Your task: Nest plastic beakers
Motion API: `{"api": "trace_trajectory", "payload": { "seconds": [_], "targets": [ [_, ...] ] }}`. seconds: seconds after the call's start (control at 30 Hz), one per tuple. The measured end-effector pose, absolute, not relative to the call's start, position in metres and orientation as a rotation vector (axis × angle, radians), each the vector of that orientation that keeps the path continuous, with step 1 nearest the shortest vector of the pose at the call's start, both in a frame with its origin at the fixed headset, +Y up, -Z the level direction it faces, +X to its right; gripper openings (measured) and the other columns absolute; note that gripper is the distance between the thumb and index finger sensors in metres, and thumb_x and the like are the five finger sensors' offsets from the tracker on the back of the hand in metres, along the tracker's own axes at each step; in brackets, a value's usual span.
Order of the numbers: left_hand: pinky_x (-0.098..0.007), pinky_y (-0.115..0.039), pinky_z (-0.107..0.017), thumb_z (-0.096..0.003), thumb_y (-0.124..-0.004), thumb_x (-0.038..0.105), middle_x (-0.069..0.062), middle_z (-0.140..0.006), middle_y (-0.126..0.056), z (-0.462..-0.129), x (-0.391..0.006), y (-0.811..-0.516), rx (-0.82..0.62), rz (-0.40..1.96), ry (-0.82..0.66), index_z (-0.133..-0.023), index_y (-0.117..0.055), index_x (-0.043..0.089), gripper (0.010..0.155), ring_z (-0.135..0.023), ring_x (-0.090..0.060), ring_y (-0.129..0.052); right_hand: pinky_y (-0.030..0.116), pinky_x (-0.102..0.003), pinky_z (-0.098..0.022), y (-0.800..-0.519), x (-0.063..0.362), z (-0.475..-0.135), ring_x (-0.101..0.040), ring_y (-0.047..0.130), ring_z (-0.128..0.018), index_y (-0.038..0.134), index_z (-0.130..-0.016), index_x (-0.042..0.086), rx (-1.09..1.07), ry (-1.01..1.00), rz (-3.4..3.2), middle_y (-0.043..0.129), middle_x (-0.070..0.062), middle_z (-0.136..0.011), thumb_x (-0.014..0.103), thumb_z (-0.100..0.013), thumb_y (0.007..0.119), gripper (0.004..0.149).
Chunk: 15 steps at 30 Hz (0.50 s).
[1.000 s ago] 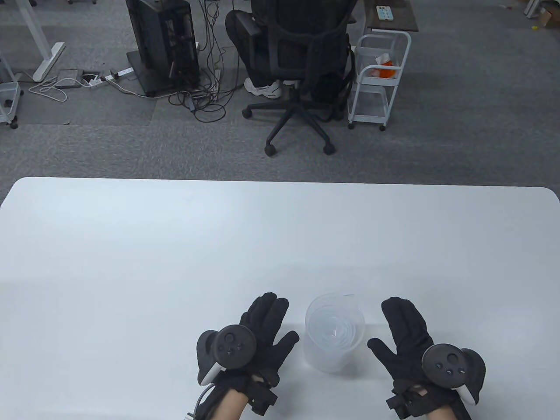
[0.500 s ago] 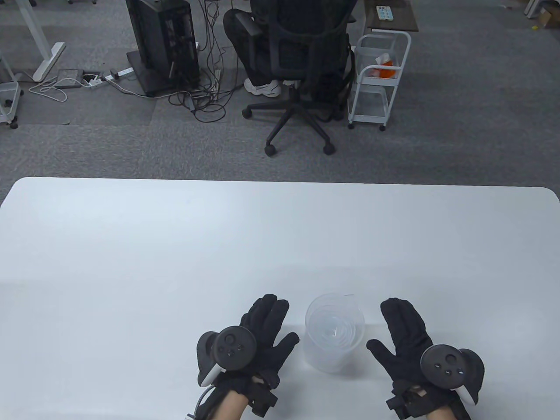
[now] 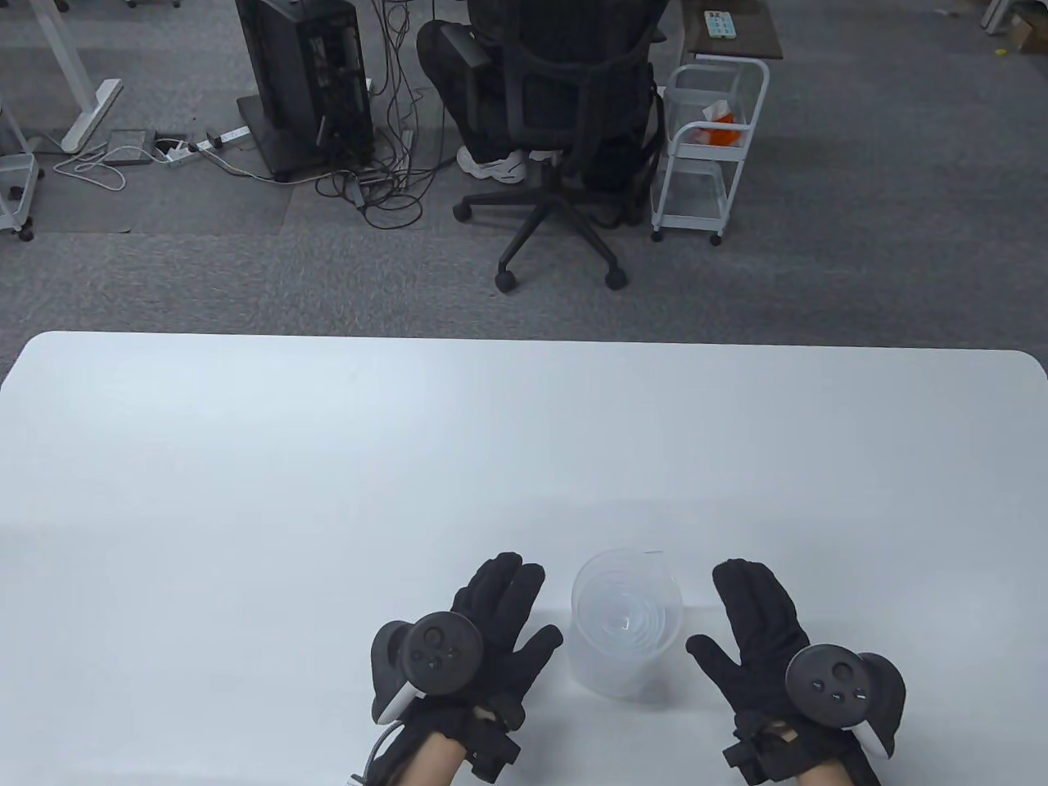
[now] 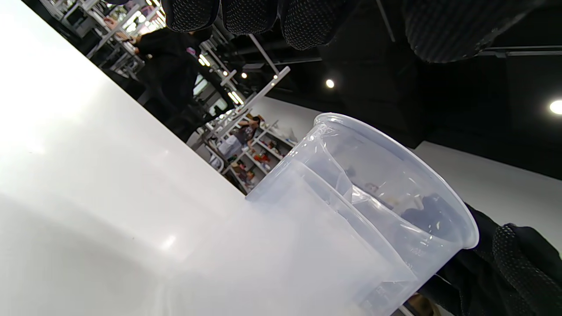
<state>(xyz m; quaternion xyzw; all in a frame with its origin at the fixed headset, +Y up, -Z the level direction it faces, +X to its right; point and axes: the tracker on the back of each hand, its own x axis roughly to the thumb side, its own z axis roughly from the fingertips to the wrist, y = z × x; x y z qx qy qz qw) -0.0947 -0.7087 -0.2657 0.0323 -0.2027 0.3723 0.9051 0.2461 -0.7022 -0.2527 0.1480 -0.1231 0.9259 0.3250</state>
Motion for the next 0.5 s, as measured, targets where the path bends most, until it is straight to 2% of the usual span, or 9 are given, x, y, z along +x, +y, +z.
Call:
{"api": "trace_trajectory", "payload": {
  "seconds": [0.5],
  "targets": [
    [-0.070,-0.046,-0.069,-0.0456,-0.064,0.061,-0.016,-0.114,-0.041,-0.2639,-0.0943,-0.7084,0.082,0.769,-0.428,-0.106,-0.051,0.021,0.074,-0.105,-0.052,-0.048,0.044,-0.068,-0.068,-0.7030,0.2477,-0.2516,-0.051,0.042,-0.104,0.039,-0.105,0.012,0.373,-0.320,2.414,0.044,-0.021,-0.115,0.062,-0.047,0.069,0.083]
  ]
}}
